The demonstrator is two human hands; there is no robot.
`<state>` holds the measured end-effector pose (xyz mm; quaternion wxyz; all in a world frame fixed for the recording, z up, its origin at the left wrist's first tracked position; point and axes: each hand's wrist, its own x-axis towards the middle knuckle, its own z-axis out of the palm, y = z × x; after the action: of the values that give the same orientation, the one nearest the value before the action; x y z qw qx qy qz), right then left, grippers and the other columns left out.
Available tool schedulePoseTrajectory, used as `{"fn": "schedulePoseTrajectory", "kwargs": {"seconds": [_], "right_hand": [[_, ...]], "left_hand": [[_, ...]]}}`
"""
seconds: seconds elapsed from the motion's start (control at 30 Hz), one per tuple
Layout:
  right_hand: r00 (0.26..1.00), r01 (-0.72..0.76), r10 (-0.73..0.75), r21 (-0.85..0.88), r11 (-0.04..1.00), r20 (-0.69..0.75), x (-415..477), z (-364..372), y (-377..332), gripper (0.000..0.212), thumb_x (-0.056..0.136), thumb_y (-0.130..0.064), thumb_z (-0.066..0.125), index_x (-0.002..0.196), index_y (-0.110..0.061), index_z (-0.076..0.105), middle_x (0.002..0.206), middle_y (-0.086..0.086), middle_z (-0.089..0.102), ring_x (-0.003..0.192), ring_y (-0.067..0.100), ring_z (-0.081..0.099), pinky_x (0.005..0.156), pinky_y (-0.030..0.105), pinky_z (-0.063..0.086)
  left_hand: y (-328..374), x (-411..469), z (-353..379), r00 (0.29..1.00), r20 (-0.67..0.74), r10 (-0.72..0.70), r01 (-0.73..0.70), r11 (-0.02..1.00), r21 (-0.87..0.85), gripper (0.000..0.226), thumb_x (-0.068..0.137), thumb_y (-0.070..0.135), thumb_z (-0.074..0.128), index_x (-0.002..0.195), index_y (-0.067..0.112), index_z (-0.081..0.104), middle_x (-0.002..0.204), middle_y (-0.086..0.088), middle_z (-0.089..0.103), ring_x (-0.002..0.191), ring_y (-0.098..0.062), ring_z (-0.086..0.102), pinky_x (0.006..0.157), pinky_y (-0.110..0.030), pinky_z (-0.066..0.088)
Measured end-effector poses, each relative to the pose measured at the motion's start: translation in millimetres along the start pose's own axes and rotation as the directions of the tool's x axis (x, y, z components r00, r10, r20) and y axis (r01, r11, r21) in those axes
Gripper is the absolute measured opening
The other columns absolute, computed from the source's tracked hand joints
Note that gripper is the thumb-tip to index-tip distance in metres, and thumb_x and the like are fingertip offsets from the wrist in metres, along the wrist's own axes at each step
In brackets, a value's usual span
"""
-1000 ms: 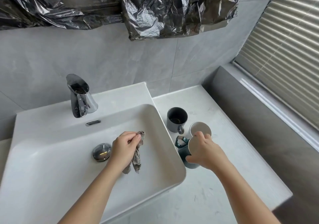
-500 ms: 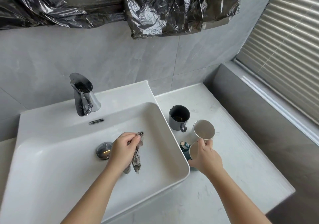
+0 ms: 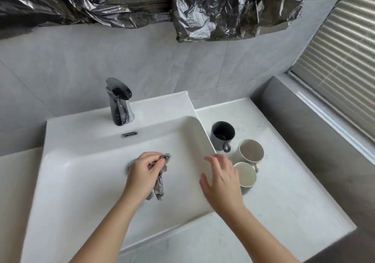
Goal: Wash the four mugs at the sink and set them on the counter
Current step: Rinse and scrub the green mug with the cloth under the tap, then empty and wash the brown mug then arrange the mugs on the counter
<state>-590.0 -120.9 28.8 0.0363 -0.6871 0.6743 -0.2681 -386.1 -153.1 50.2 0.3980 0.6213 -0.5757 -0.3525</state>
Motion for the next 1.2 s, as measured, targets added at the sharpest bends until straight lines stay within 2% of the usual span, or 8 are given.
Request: {"fn": "schedulePoseTrajectory", "kwargs": {"seconds": [0.17,0.4,0.5,0.57,0.7,0.93,1.1,1.2], "right_hand": [[0.963,0.207,-0.218,0.087,0.975,0.160,-38,52,-84,0.035,0.077,-0.033,0.048,0.110,-0.024,0.055,0.109,0.002,0.061,0.094,0.023,0.061,0.082,0.038,0.052],[0.903,0.307,-0.304,0.039,0.951,0.303,-66,99,-158,0.035,0.079,-0.038,0.041,0.102,-0.025,0.064,0.104,-0.002,0.062,0.088,0.020,0.064,0.082,0.039,0.054],[0.892,0.326,-0.305,-0.009,0.945,0.333,-70,105,-162,0.035,0.082,-0.040,0.039,0.103,-0.024,0.063,0.104,-0.002,0.062,0.088,0.020,0.063,0.085,0.041,0.053],[0.895,0.327,-0.302,-0.023,0.945,0.328,-71,106,-162,0.036,0.084,-0.040,0.039,0.103,-0.023,0.064,0.103,-0.002,0.062,0.087,0.021,0.063,0.085,0.041,0.053],[0.898,0.347,-0.320,-0.041,0.937,0.302,-72,104,-164,0.035,0.083,-0.038,0.040,0.102,-0.021,0.065,0.100,-0.002,0.062,0.085,0.021,0.063,0.081,0.039,0.054],[0.899,0.353,-0.328,-0.037,0.935,0.290,-72,106,-163,0.032,0.081,-0.036,0.042,0.101,-0.021,0.062,0.097,-0.003,0.061,0.080,0.020,0.063,0.070,0.032,0.052],[0.899,0.342,-0.318,-0.029,0.939,0.299,-72,107,-164,0.034,0.082,-0.035,0.040,0.104,-0.020,0.062,0.099,-0.003,0.061,0.083,0.020,0.062,0.071,0.032,0.052],[0.900,0.345,-0.323,-0.028,0.938,0.292,-72,106,-164,0.034,0.082,-0.035,0.041,0.103,-0.021,0.062,0.098,-0.003,0.061,0.083,0.019,0.063,0.071,0.032,0.052]], "left_hand": [[-18,-21,-56,0.992,-0.127,0.004,-0.001,1.000,0.021,0.020,0.088,0.005,0.066,0.084,0.024,0.071,0.099,0.013,0.066,0.084,0.014,0.061,0.077,-0.003,0.043],[-61,-49,-149,0.902,-0.429,-0.054,0.032,0.998,-0.059,0.013,0.090,0.004,0.064,0.090,0.015,0.072,0.105,-0.005,0.066,0.075,-0.013,0.068,0.074,-0.023,0.054],[-80,-55,-189,0.826,-0.563,-0.033,0.033,0.999,-0.011,0.011,0.091,0.003,0.062,0.094,0.007,0.072,0.108,-0.005,0.064,0.070,-0.001,0.066,0.070,-0.009,0.049],[-92,-55,-212,0.807,-0.587,0.059,0.033,0.989,0.146,0.011,0.089,0.003,0.064,0.096,0.002,0.072,0.108,-0.007,0.064,0.076,0.000,0.063,0.077,-0.004,0.044],[-134,-51,-242,0.830,-0.537,0.151,0.088,0.915,0.393,0.017,0.088,0.004,0.066,0.103,-0.001,0.072,0.112,-0.012,0.062,0.100,-0.022,0.060,0.092,-0.021,0.042],[-192,-48,-240,0.875,-0.478,-0.072,0.269,0.895,0.357,0.024,0.091,0.006,0.063,0.112,-0.004,0.068,0.124,-0.019,0.054,0.116,-0.035,0.052,0.100,-0.036,0.040],[-210,-47,-230,0.917,-0.122,-0.379,0.393,0.817,0.422,0.053,0.103,0.022,0.039,0.151,0.007,0.023,0.161,-0.018,0.005,0.148,-0.036,0.003,0.119,-0.047,0.014],[-210,-55,-231,0.928,-0.058,-0.369,0.337,0.760,0.556,0.058,0.102,0.027,0.038,0.154,0.014,0.015,0.162,-0.011,0.005,0.148,-0.031,0.009,0.116,-0.052,0.020]]}}
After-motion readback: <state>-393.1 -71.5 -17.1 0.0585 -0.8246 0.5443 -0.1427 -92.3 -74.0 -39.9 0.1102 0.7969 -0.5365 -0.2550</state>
